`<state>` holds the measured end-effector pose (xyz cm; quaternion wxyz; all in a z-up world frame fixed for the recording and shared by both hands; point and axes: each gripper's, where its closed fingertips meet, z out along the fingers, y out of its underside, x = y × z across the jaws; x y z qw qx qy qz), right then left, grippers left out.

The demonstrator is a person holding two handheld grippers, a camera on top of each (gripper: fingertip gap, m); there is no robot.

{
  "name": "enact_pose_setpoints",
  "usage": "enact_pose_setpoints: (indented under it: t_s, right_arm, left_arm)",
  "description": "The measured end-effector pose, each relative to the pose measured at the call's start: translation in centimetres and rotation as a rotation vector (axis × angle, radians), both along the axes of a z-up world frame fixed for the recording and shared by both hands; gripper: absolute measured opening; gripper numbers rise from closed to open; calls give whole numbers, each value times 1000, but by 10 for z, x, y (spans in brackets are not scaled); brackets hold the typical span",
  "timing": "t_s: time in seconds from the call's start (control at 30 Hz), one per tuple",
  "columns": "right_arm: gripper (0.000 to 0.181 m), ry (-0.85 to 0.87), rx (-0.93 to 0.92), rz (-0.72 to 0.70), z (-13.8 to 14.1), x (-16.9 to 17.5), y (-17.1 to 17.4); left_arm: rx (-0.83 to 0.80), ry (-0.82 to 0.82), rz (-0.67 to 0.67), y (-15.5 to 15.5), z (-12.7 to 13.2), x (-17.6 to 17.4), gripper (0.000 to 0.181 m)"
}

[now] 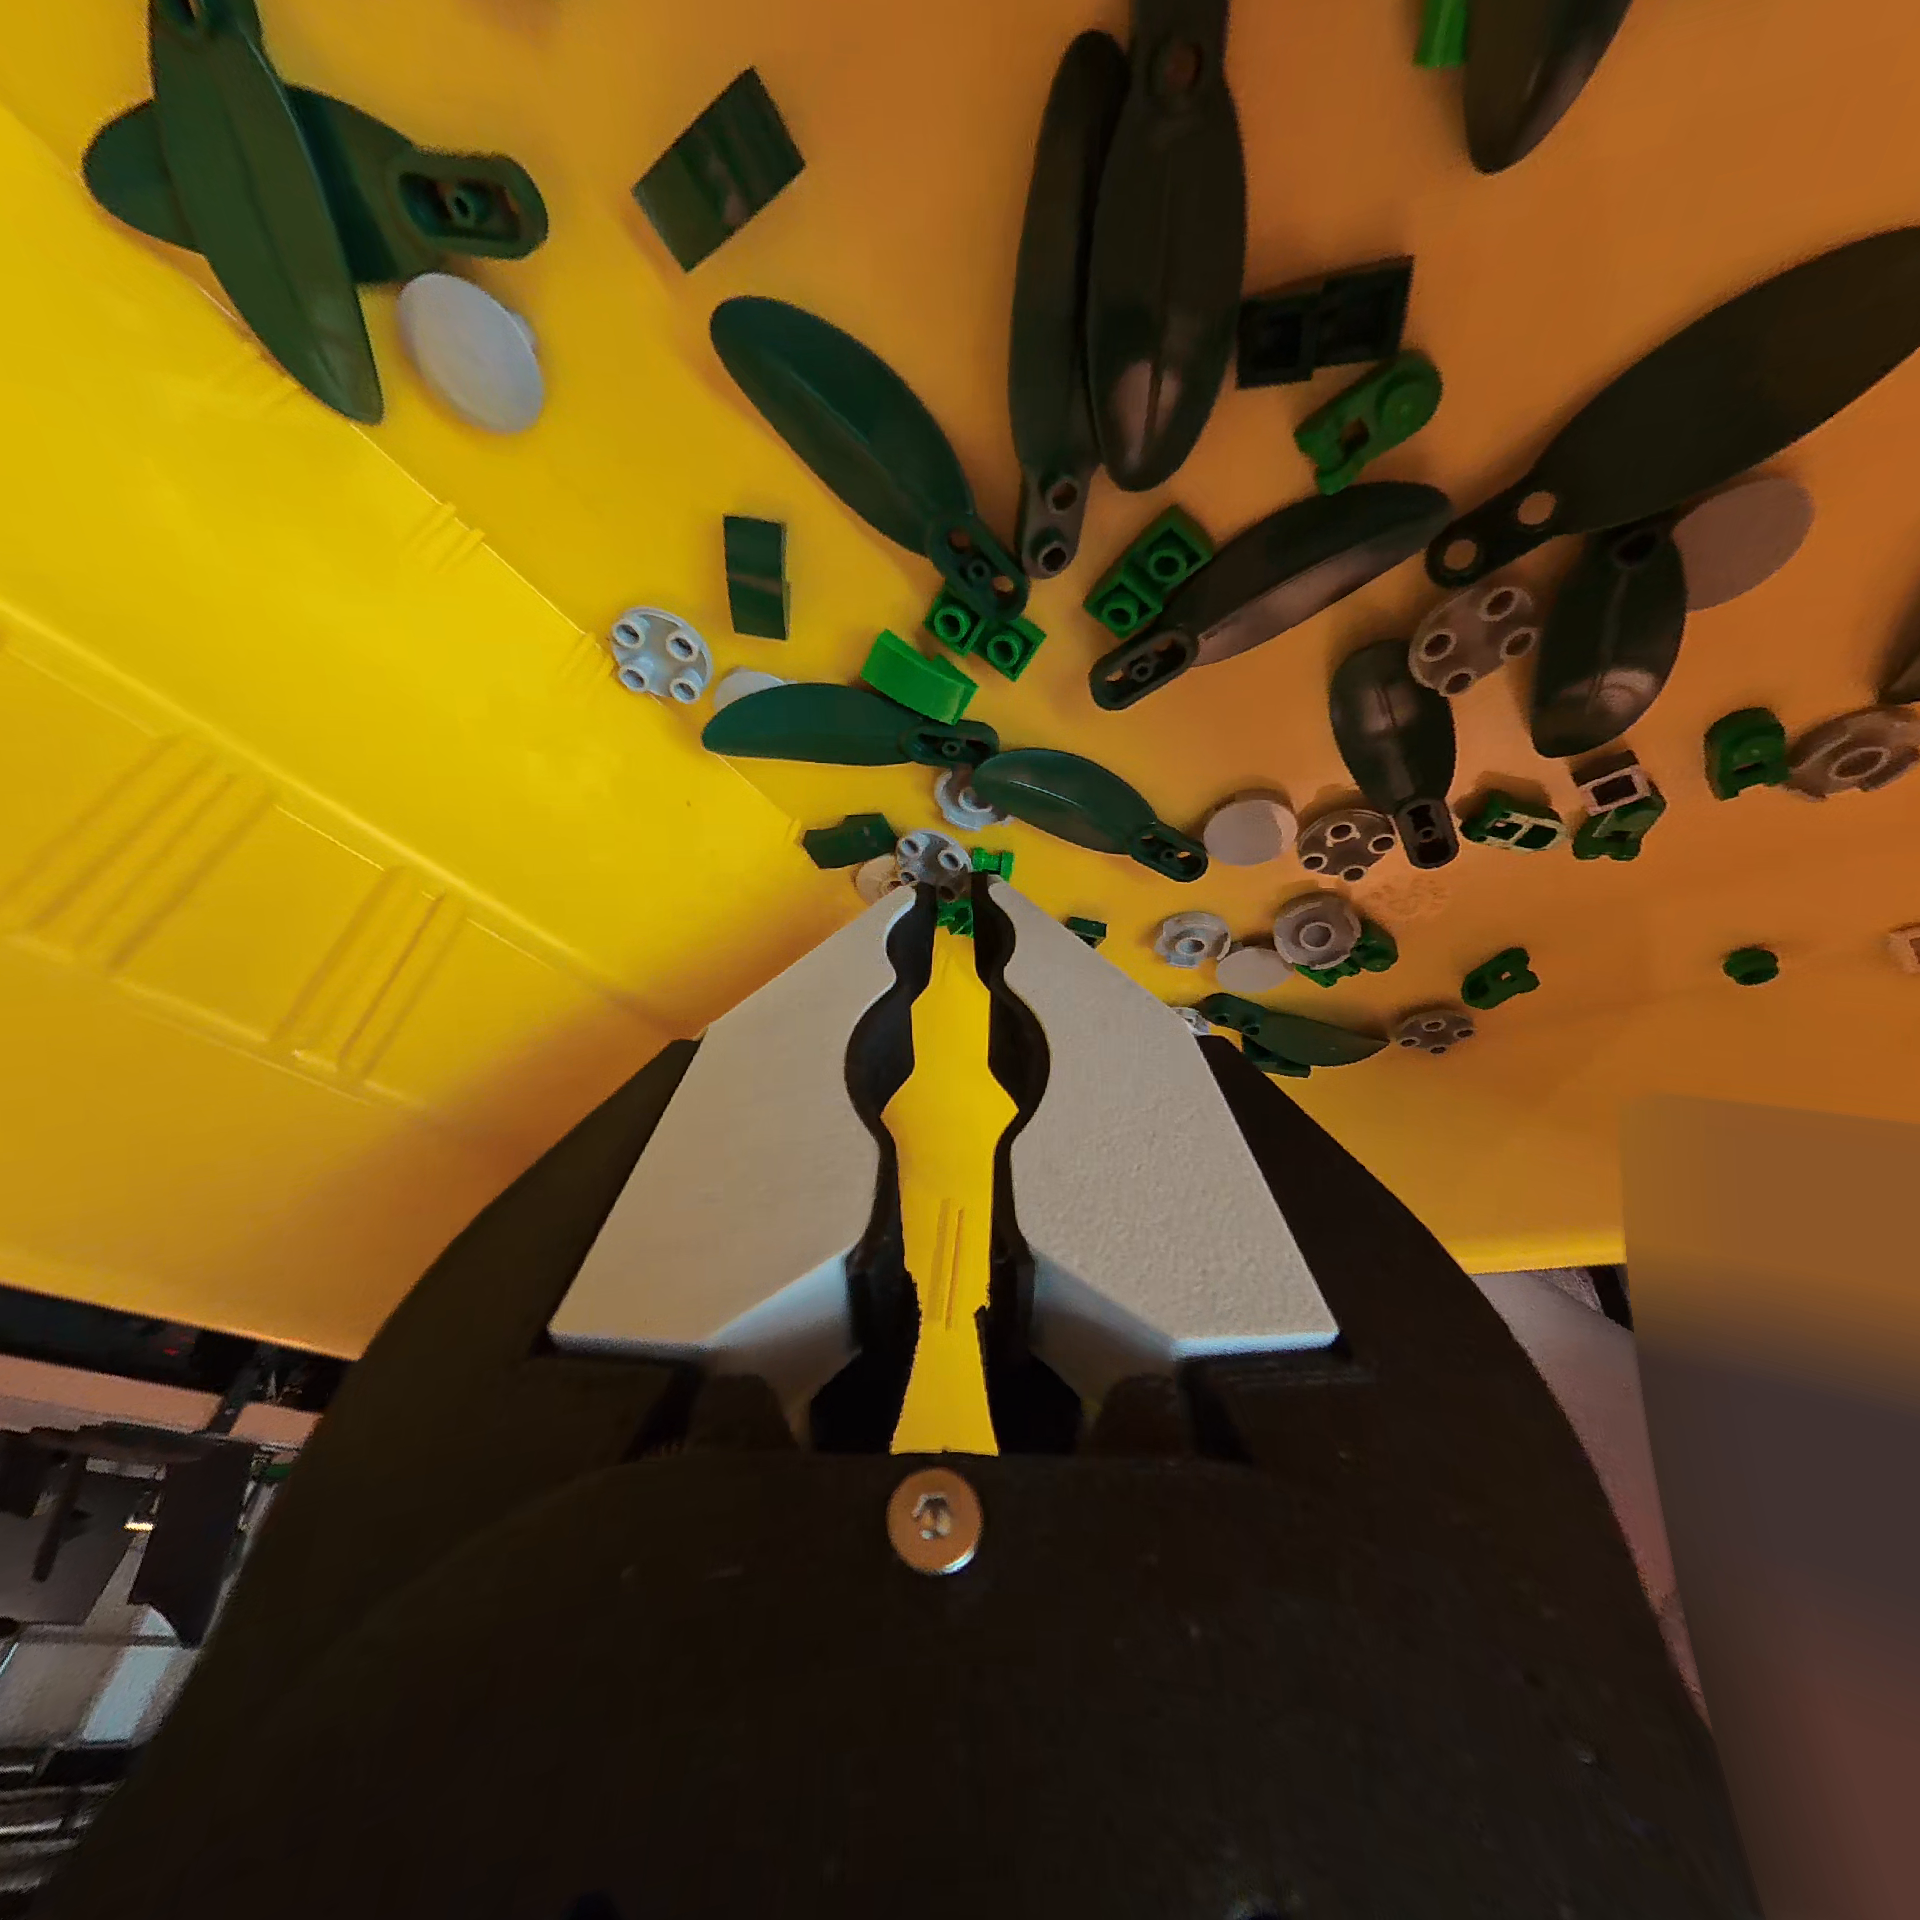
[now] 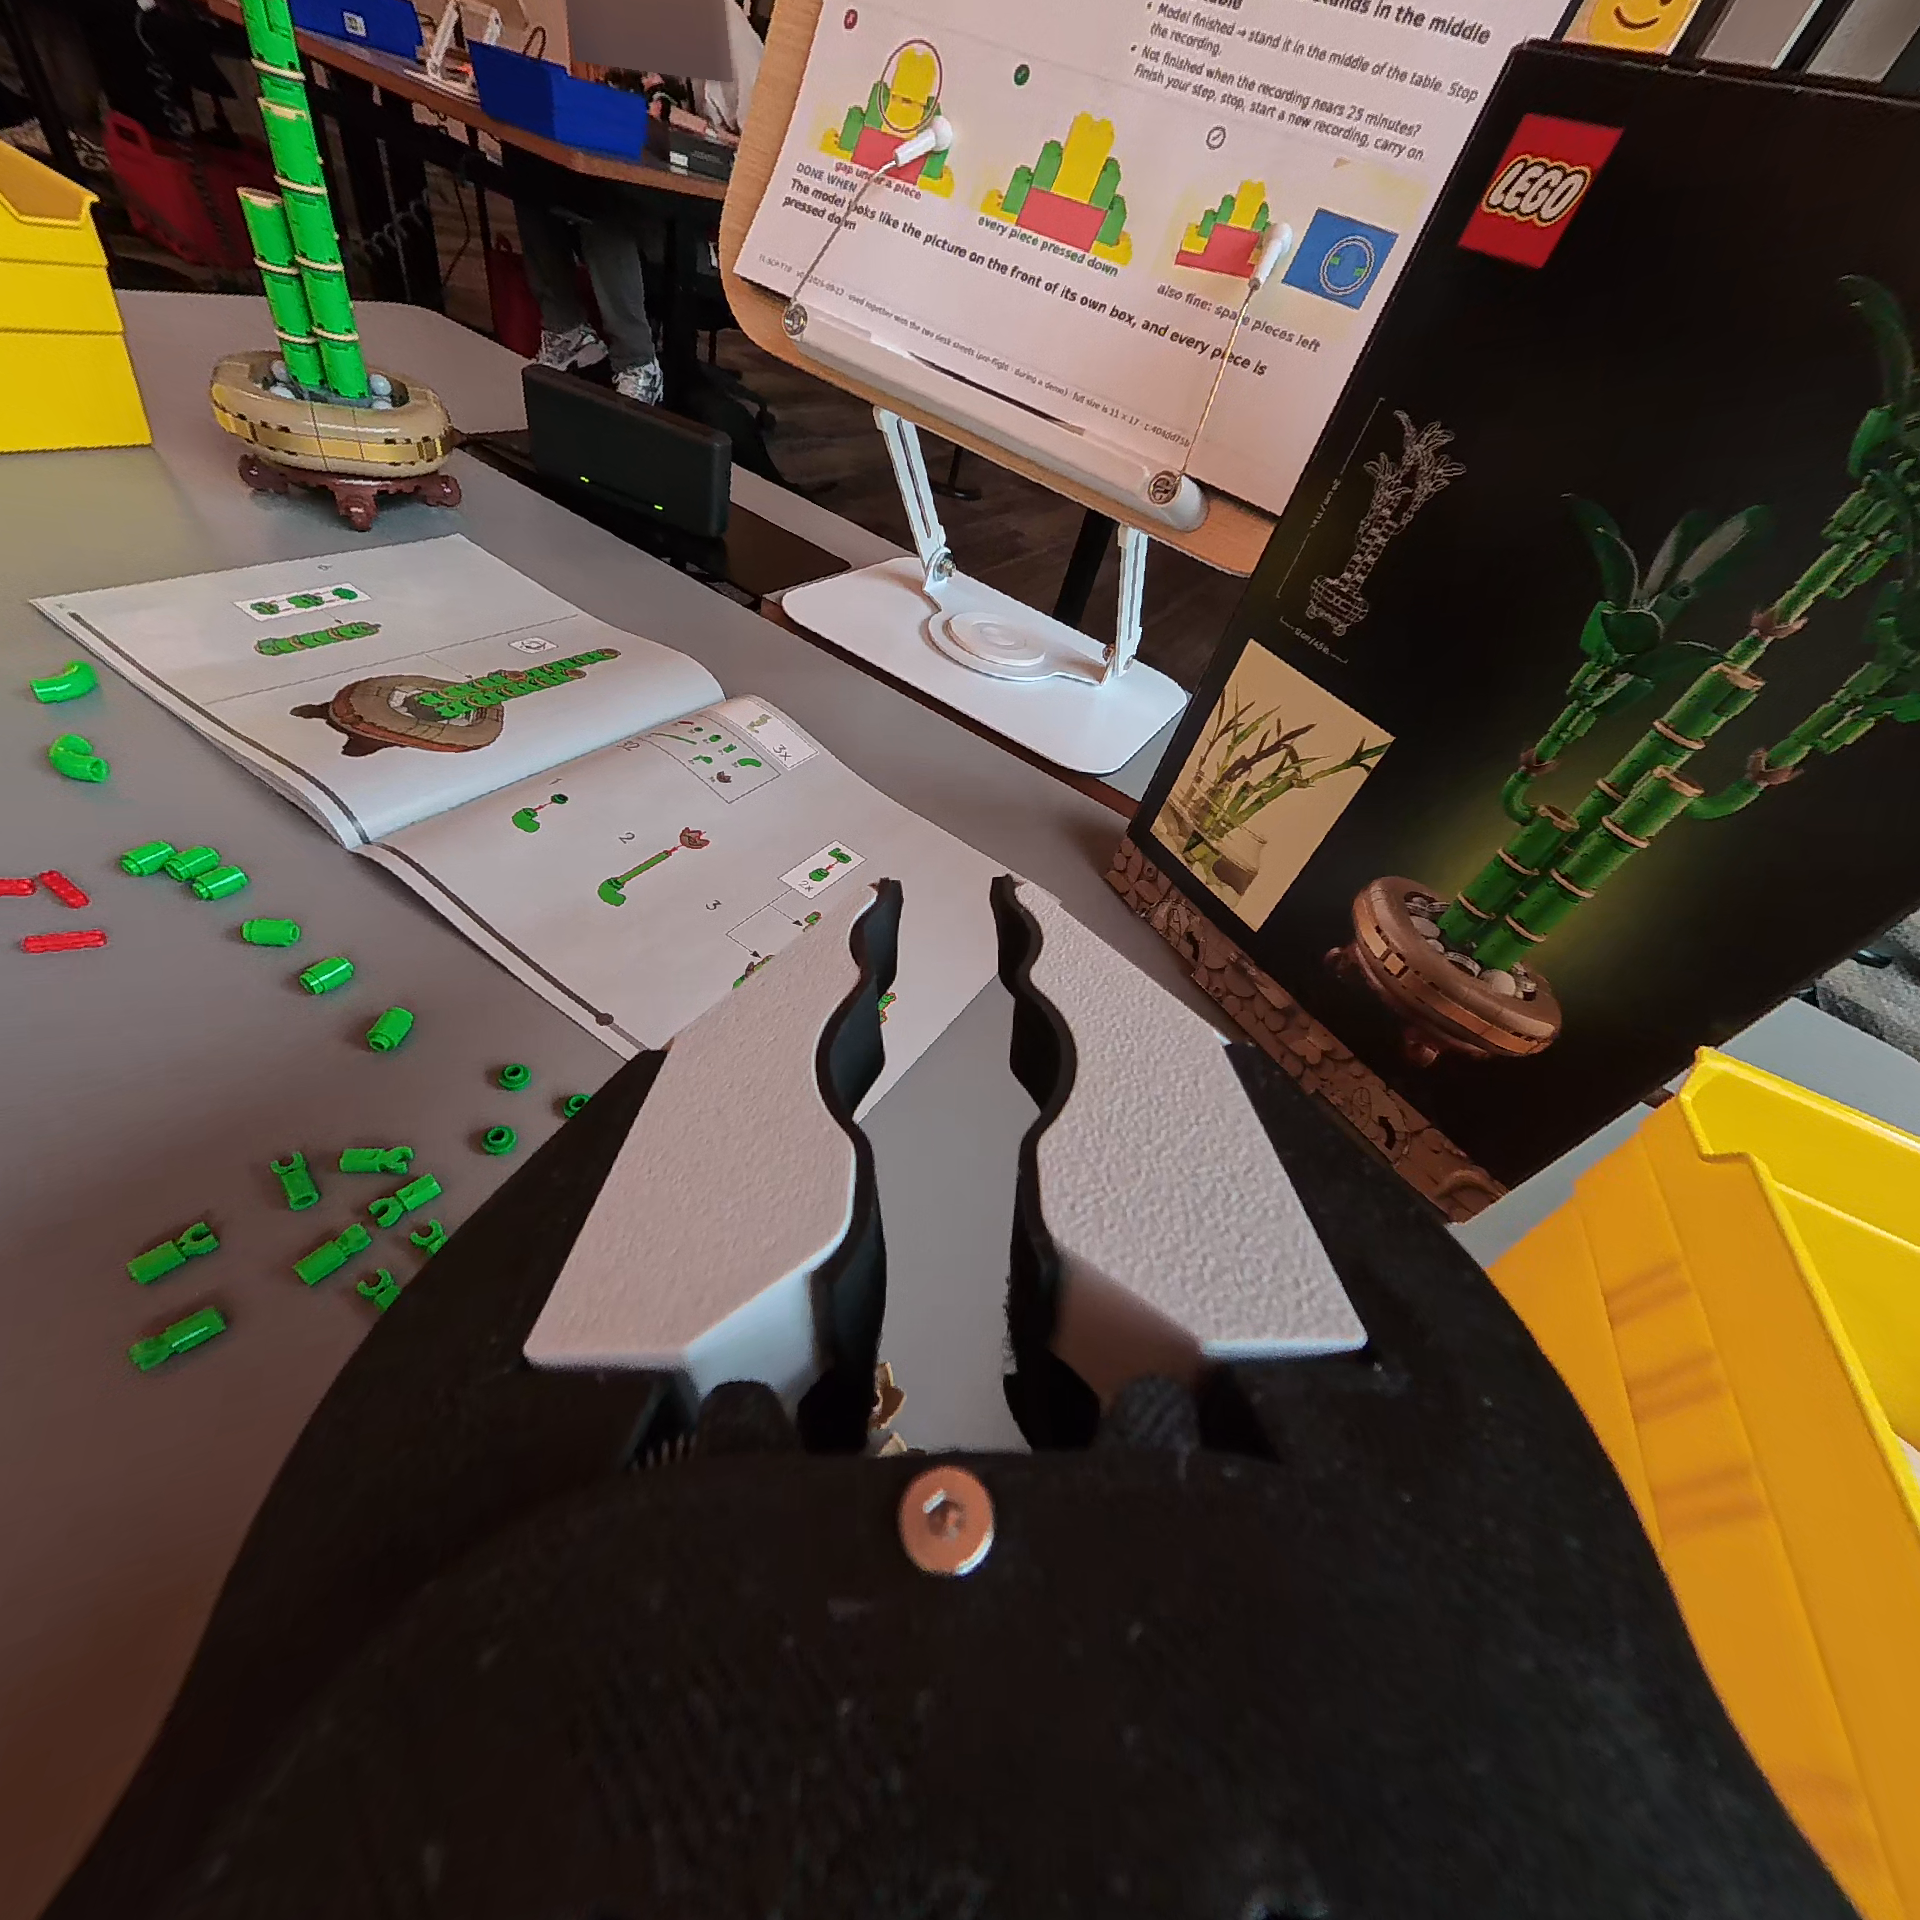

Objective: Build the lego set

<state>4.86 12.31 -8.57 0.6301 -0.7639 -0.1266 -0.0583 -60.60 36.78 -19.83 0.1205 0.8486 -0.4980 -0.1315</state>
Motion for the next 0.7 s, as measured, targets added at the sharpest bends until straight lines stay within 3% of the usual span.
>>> enact_pose_setpoints:
  t_s: [0.13,0.23,0.7]
  right_arm:
    - [17,-5,-6,1,-1,-1,1]
    - [17,-4,-8,3,-2,-1,1]
    - [17,1,-20,12,-4,-3,2]
  left_arm:
    - [-9,-3,8,-2,1,-3,6]
    - [-17,2,47,-3,1,-7,21]
    - [-162,25,1,-34,-1,-8,6]
